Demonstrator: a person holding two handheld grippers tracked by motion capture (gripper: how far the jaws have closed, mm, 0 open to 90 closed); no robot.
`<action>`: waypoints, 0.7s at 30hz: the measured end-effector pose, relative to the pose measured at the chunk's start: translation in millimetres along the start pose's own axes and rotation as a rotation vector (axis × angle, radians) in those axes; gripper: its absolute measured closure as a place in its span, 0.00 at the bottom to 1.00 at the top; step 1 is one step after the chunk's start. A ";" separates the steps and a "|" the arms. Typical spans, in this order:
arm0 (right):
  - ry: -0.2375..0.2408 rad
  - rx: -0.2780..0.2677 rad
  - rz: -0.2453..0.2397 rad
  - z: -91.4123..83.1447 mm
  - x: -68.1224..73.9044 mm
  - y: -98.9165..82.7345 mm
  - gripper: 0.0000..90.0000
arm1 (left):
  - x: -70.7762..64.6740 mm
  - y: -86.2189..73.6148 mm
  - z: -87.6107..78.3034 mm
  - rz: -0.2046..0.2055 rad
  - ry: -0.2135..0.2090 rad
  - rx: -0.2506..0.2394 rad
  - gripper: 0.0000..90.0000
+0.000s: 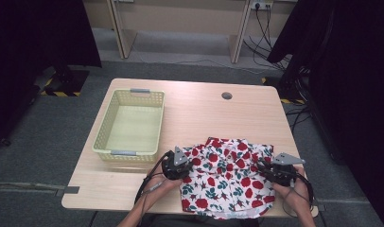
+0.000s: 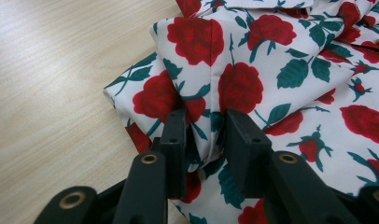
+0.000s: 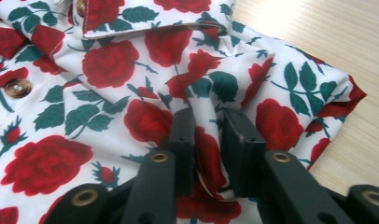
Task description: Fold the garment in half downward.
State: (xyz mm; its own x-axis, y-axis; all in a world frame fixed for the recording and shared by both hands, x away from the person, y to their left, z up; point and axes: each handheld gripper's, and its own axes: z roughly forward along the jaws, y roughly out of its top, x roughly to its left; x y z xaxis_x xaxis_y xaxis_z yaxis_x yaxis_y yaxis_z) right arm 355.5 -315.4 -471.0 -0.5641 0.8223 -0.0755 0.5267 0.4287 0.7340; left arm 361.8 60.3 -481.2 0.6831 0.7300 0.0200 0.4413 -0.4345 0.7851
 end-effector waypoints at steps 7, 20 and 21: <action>0.004 -0.039 0.058 -10.8 -3.4 4.5 0.56 | -1.7 4.4 -0.6 -0.048 -0.037 -0.001 0.54; 0.041 -0.073 0.167 -1.7 -15.1 36.4 0.40 | -0.5 28.0 8.7 -0.140 -0.038 -0.038 0.34; 0.040 -0.065 0.171 1.5 -14.8 37.9 0.40 | -0.8 28.8 10.3 -0.142 -0.040 -0.035 0.34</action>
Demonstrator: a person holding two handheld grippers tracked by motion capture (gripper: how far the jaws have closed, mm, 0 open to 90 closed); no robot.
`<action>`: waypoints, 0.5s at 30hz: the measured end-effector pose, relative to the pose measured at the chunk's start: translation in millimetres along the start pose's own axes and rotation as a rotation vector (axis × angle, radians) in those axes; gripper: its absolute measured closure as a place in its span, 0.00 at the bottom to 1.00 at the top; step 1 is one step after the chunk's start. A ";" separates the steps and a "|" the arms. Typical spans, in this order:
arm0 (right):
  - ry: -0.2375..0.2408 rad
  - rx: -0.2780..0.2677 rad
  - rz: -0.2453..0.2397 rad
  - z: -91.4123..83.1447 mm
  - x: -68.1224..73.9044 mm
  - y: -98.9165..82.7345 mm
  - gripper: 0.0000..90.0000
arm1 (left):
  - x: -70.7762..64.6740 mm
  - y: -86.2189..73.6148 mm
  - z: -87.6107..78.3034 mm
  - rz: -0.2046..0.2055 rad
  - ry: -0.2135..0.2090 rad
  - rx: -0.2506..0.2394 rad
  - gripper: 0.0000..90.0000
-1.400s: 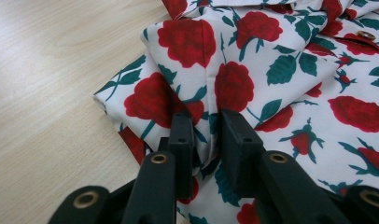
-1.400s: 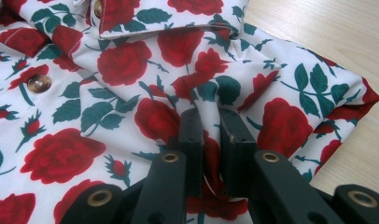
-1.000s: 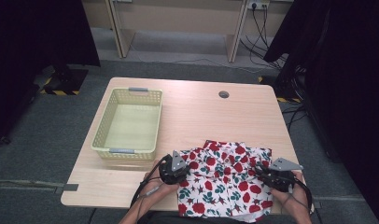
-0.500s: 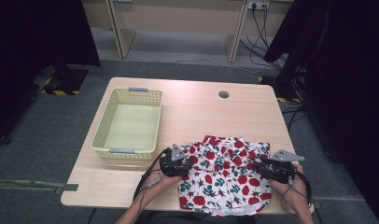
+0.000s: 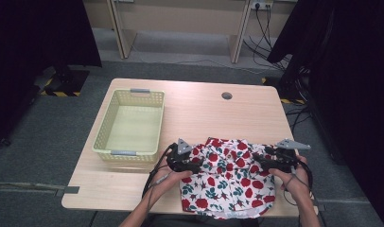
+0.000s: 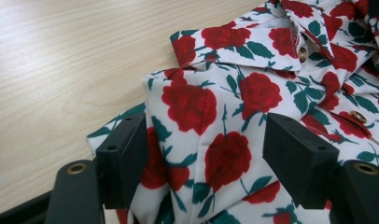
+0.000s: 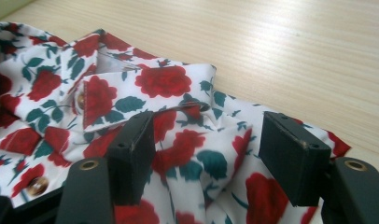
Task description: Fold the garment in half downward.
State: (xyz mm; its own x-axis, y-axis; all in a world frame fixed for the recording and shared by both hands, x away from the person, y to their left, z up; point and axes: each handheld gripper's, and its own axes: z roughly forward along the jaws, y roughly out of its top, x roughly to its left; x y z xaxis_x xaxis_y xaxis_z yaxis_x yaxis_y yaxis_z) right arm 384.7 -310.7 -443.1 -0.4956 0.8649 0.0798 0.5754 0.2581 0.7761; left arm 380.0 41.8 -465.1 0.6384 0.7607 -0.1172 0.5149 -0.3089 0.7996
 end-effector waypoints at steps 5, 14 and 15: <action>-0.022 0.050 0.006 15.1 -1.7 2.0 0.54 | -3.2 2.3 5.5 0.027 -0.004 0.012 0.47; 0.006 0.038 -0.107 6.4 1.2 -2.0 0.93 | -4.3 1.0 1.1 0.090 0.004 -0.026 0.95; 0.008 0.028 -0.111 2.8 1.8 -1.1 0.94 | -4.3 1.0 1.1 0.090 0.004 -0.026 0.95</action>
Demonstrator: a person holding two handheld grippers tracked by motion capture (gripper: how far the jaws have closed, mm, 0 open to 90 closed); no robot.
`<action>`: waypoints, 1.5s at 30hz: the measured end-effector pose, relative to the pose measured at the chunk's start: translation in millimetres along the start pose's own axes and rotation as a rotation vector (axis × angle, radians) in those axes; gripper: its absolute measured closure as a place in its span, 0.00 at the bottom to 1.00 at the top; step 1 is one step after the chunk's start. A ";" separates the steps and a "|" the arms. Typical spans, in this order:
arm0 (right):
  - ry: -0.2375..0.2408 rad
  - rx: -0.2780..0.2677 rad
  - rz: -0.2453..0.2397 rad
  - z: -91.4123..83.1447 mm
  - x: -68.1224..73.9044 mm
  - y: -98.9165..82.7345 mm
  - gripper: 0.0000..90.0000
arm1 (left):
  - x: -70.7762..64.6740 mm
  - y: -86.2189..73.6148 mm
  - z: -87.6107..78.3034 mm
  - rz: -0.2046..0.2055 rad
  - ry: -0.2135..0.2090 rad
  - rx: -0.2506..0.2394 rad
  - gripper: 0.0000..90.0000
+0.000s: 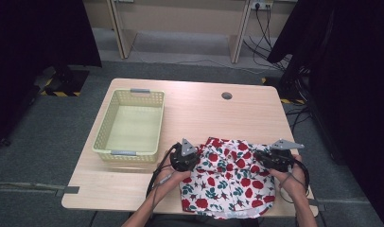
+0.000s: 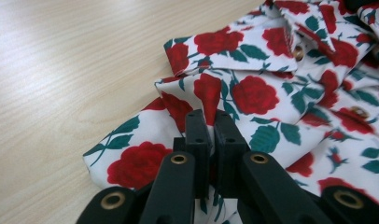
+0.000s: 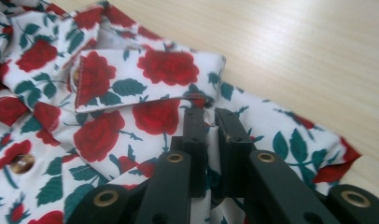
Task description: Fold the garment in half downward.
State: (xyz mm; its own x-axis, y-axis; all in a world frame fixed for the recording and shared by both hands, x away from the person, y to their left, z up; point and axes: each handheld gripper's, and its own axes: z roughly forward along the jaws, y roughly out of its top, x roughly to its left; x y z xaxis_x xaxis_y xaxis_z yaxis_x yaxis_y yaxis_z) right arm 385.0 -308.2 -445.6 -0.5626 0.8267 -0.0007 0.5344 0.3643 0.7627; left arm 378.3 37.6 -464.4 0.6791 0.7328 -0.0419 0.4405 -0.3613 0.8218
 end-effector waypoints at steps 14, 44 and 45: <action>0.026 -0.090 -0.052 -49.2 25.3 -8.9 0.95 | -19.5 -16.6 -56.5 -0.015 -0.131 -0.095 0.95; 0.024 -0.070 -0.002 -61.8 39.1 -46.8 0.69 | -34.7 -46.2 -60.3 -0.037 -0.140 -0.039 0.39; 0.022 -0.071 0.000 -61.7 37.6 -46.2 0.68 | -34.6 -44.4 -60.4 -0.038 -0.139 -0.042 0.39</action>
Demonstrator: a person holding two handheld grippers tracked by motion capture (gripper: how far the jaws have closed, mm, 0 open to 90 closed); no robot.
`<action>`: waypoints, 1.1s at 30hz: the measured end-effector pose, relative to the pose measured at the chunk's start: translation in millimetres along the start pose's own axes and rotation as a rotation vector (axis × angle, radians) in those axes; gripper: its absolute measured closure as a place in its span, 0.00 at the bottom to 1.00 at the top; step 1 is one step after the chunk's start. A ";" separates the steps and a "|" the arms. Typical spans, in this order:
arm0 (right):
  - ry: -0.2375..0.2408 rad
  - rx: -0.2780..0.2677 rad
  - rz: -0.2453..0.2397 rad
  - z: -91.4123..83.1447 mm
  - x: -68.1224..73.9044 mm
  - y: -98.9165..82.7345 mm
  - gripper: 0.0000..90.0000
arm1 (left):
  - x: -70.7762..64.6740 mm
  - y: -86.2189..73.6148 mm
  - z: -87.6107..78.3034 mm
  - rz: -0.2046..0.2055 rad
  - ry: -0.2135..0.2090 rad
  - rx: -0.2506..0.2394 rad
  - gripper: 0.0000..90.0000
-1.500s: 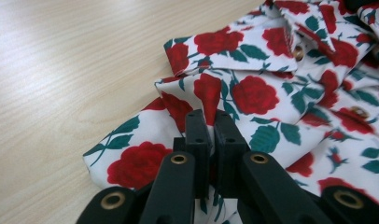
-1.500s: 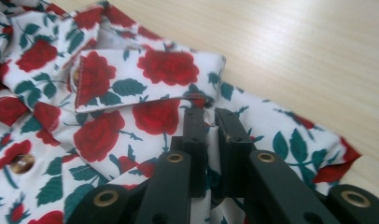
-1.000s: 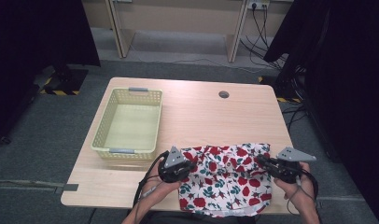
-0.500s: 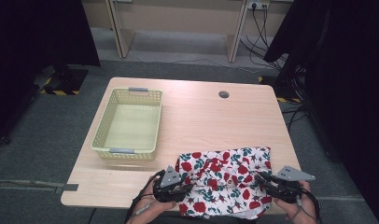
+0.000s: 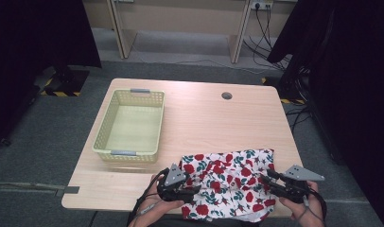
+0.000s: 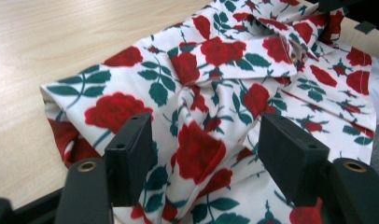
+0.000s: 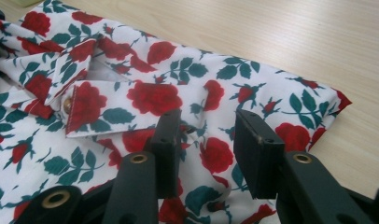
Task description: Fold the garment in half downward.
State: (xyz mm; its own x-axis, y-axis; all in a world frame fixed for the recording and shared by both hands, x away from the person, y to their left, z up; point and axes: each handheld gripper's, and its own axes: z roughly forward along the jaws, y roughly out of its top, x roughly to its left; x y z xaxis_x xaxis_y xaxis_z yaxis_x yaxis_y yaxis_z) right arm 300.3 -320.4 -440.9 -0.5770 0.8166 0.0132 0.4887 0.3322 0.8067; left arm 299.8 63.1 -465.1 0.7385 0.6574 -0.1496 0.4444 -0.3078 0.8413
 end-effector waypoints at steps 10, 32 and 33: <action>-0.008 0.022 0.069 16.4 -21.8 1.2 0.61 | 2.0 0.5 10.0 -0.061 -0.001 0.036 0.32; -0.079 0.142 0.034 64.6 -39.7 11.6 0.56 | 36.3 20.9 53.1 -0.082 0.072 0.100 0.28; -0.082 0.144 0.034 67.0 -41.8 13.6 0.56 | 39.5 22.9 56.1 -0.084 0.075 0.098 0.27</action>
State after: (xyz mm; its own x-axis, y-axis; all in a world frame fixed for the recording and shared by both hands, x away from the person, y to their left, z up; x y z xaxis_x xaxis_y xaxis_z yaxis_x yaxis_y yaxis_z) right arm 374.9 -318.4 -470.0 -0.5057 0.8626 -0.0137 0.5993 0.3627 0.7137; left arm 367.6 43.4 -480.9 0.6586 0.7319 -0.1749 0.5531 -0.3132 0.7720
